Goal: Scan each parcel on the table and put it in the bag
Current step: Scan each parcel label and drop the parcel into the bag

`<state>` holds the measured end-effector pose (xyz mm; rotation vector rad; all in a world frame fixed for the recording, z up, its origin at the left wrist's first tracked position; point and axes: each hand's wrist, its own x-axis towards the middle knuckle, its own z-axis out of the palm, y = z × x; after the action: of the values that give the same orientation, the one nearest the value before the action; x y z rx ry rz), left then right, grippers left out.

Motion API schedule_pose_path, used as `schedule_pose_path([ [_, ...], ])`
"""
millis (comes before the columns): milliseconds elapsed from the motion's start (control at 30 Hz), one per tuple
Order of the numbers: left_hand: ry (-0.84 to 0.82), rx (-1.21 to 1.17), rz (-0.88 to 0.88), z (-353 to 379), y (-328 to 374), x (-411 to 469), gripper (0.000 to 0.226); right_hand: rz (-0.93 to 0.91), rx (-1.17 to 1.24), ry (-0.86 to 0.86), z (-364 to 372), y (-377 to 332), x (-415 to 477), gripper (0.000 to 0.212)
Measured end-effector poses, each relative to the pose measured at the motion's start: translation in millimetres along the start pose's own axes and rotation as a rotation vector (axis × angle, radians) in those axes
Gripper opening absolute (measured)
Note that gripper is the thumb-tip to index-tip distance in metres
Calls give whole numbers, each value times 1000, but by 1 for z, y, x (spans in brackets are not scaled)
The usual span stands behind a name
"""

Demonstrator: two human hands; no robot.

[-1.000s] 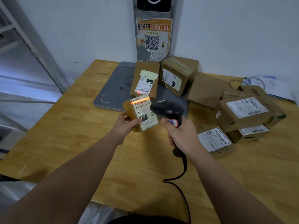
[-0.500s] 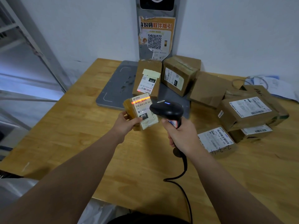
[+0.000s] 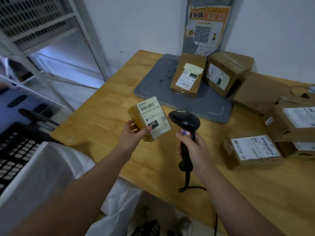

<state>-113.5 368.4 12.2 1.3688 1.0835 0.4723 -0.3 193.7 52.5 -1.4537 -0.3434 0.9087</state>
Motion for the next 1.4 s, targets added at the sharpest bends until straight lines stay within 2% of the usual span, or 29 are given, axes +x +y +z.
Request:
schedule_pose_path([
  [67,45,23,30,-31,-8,-16,83,58,38,-20,20,15,-10,18],
  [200,99,89,77,-93,-28,-47,84,94,-17,-63,60,52,-35,44],
  [400,72,243,114,-184,-82,-101,83,152,-209,-9,136,137,-89,25],
  [467,66,273,90,-216,-107,-116,88,179,-271,-50,163,172,-108,29],
  [633,77,374,38,-279,-146,-145,94,263,-367,-209,217,231,-134,53],
  [767,85,519,90,-302,-154,-154,88,313,-420,-273,235,263,-145,50],
  [833,76,583,127,-308,-153,-158,84,241,-522,-239,233,277,-163,55],
  [900,60,611,118,-313,-154,-162,84,147,-610,-92,224,286,-193,57],
  [967,19,644,79,-317,-154,-165,84,124,-710,17,211,287,-231,47],
  [1033,-72,697,41,-320,-153,-171,85,153,-903,-81,202,289,-268,33],
  [1100,-194,766,16,-321,-153,-179,89,146,-1070,-239,201,293,-295,31],
  [1167,-317,907,2,-321,-155,-189,91,138,-1055,-272,207,296,-311,28],
  [1267,-430,1182,31,-320,-160,-199,101,91,-1017,-205,211,301,-317,23],
  [1400,-537,1458,92,-320,-175,-205,105,66,-1021,-117,214,305,-313,32],
])
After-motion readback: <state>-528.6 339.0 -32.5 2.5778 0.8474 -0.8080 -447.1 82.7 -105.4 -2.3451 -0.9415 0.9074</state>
